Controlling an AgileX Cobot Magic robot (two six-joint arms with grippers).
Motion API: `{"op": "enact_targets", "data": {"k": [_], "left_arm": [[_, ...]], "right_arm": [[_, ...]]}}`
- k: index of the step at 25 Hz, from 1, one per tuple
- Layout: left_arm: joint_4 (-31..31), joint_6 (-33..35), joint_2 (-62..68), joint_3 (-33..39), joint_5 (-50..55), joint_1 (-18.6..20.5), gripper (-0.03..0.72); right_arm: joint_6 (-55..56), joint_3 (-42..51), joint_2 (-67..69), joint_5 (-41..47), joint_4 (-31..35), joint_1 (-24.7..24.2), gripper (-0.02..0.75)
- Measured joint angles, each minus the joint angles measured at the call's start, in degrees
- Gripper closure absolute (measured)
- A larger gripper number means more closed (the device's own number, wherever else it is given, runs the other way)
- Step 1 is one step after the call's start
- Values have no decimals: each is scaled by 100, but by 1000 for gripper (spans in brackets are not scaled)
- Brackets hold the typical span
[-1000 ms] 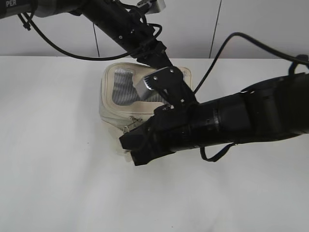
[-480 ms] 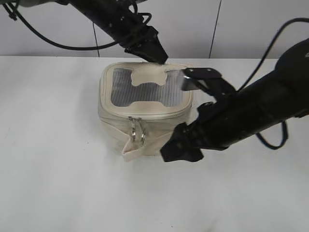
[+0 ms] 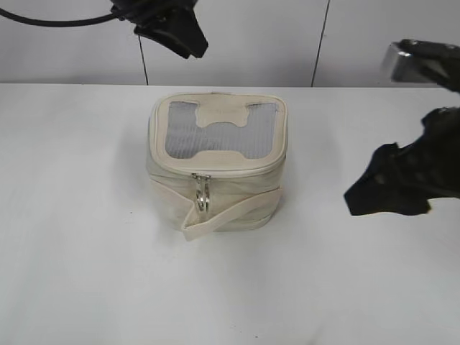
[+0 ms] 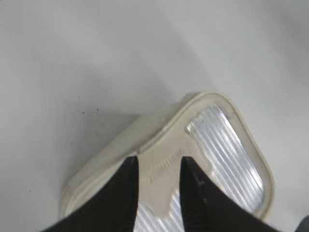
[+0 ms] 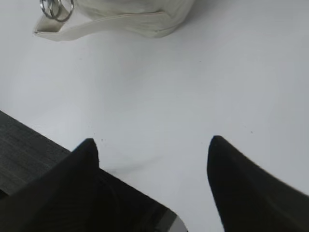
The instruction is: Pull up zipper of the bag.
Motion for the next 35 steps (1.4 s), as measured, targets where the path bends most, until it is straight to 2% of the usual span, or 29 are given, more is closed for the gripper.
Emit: {"op": "enact_targets", "data": {"k": [2,6,11,15,19,25,30,35], "left_arm": [[155,-116,-563,587,-75,0,460],[793,-699,-2317,2405,-657,0,461],[2018,-1862,-5229,4782,-1423,0,461],[2845,-2543,-7687,6142,-1380,0,459],[3076,-2765,-9582,6981,-665,0,416],[3454,-3160,-11512,7739,211,0,385],[3473,-3312,-11778,7903,258,0,384],[3473,-3314,-11778,8100,-444,0,386]], "right_arm": [[298,0,-532,339,-408,-22,190],[667,166,-1681,988,-1134,-66,190],[1049,813,-3178,1710,-1681,-66,187],[1145,1177,-4177,2202,-1897,-66,134],[1192,1427,-5151,2470,-2191,-66,118],[1430,1613,-6522,2499,-2602,-66,117],[1458,1655,-7097,2332,-2685,-66,130],[1458,1860,-7125,1884,-2709,-66,149]]}}
